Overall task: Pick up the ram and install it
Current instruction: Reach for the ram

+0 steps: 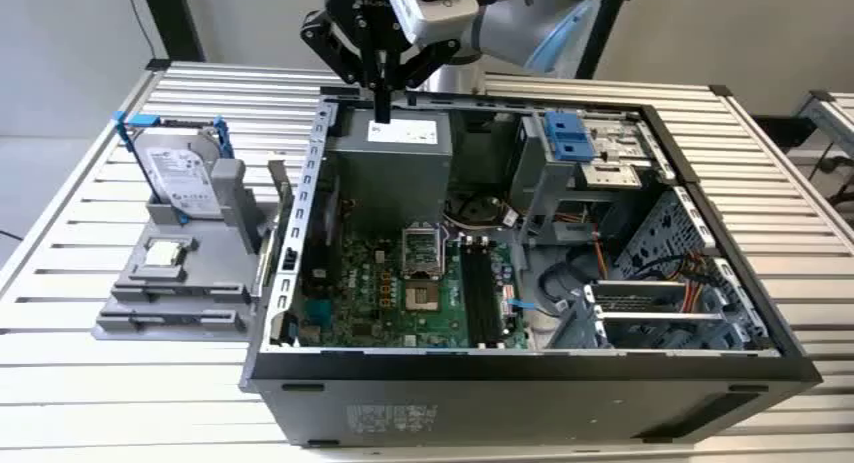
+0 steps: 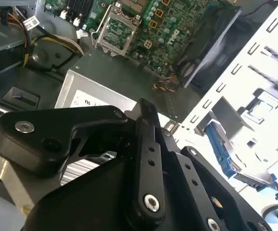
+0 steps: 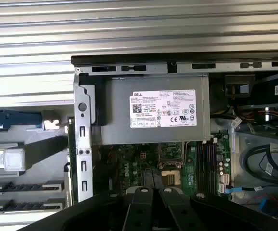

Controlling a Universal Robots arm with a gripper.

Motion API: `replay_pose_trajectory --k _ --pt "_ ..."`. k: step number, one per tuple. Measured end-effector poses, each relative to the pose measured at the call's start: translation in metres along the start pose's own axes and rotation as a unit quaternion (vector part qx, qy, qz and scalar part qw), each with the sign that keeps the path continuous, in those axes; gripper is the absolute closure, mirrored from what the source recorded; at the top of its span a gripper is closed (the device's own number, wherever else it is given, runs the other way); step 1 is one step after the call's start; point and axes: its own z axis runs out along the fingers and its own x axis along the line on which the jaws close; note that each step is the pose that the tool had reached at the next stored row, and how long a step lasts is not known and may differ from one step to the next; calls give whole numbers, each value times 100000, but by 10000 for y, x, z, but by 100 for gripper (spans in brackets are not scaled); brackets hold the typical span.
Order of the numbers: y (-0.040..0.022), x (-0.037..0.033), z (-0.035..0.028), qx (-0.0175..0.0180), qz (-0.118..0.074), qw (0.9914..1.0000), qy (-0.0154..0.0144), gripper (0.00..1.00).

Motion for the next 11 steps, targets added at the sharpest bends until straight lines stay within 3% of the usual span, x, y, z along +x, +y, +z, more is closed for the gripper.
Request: replay_pose_trajectory --k 11 --pt "-2 24 0 -3 0 100000 -1 100"
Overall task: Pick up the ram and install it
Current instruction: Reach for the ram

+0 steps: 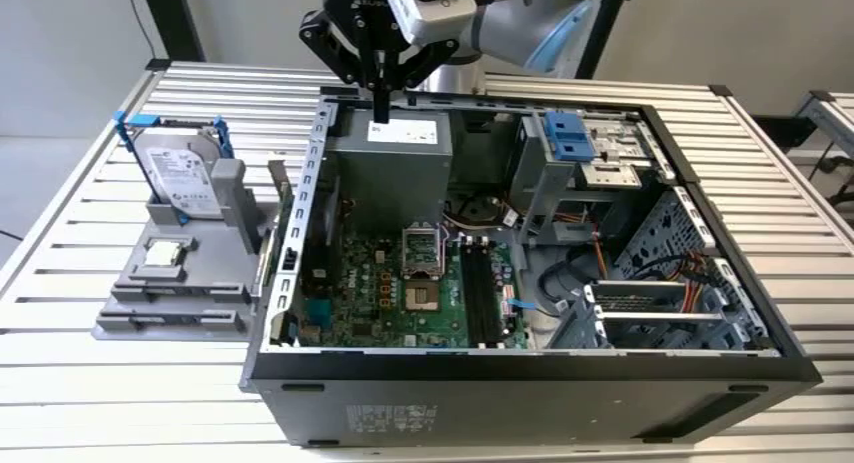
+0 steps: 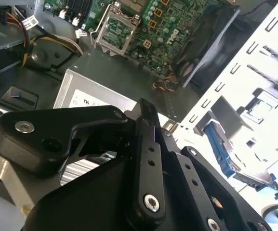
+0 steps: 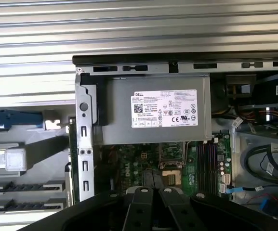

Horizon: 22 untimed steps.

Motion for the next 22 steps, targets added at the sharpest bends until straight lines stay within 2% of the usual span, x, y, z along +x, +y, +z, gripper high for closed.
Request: replay_pose_trajectory --k 7,12,17,22 --pt "-6 83 -2 5 0 100000 18 100" --pt "-12 171 -4 24 13 100000 282 100" --pt "-21 297 -7 51 31 99998 648 100" --pt "-32 450 -11 62 14 99997 797 100"
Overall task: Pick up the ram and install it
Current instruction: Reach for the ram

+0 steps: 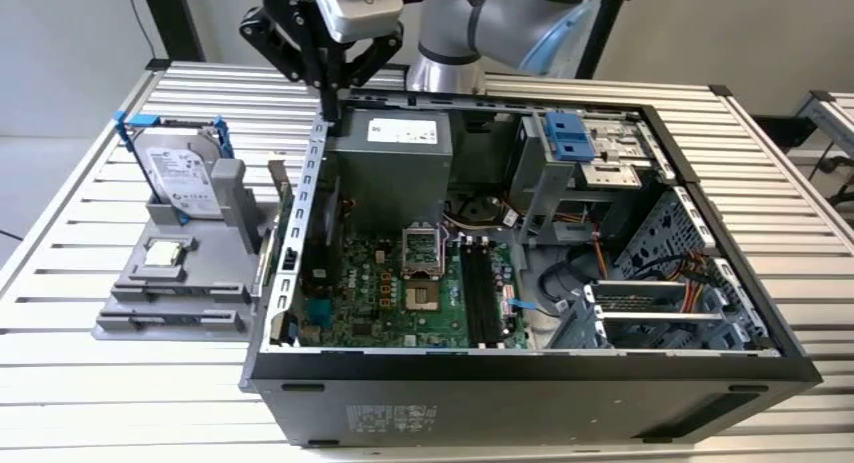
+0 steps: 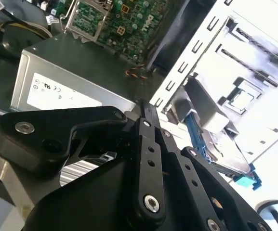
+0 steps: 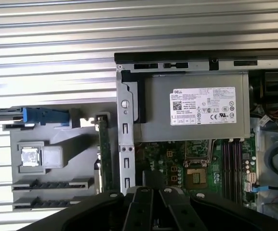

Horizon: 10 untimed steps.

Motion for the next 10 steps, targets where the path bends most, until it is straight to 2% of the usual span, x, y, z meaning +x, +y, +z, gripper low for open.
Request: replay_pose_trajectory --k 10 --pt "-20 280 -2 23 -29 99999 338 100"
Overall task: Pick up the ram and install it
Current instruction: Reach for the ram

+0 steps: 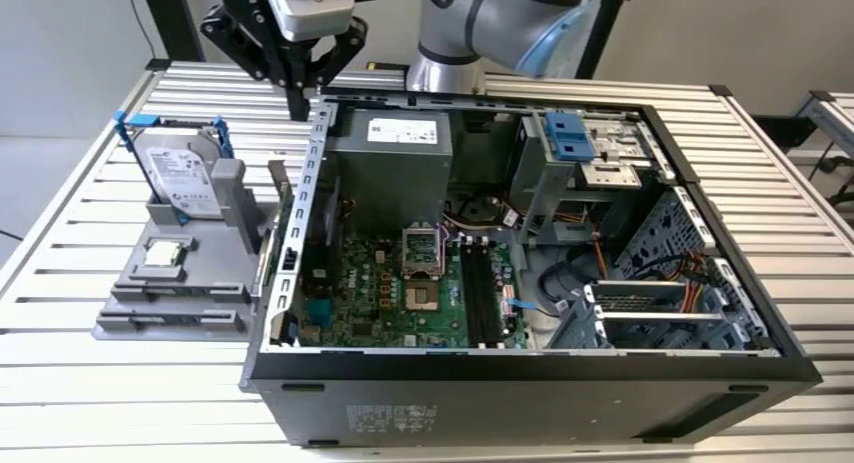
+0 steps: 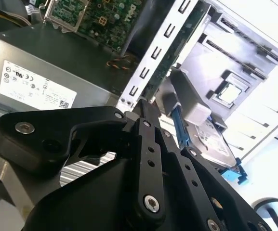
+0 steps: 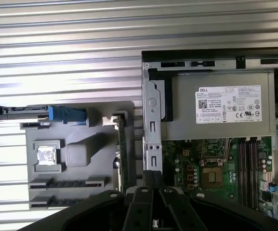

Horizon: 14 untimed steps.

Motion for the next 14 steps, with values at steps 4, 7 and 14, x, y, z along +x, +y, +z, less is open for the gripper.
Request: replay_pose_trajectory --k 4,7,14 --pt "-8 110 0 9 0 100000 136 100" --pt "-12 168 0 24 5 99999 330 100" --pt "-24 351 1 43 13 99998 623 100"
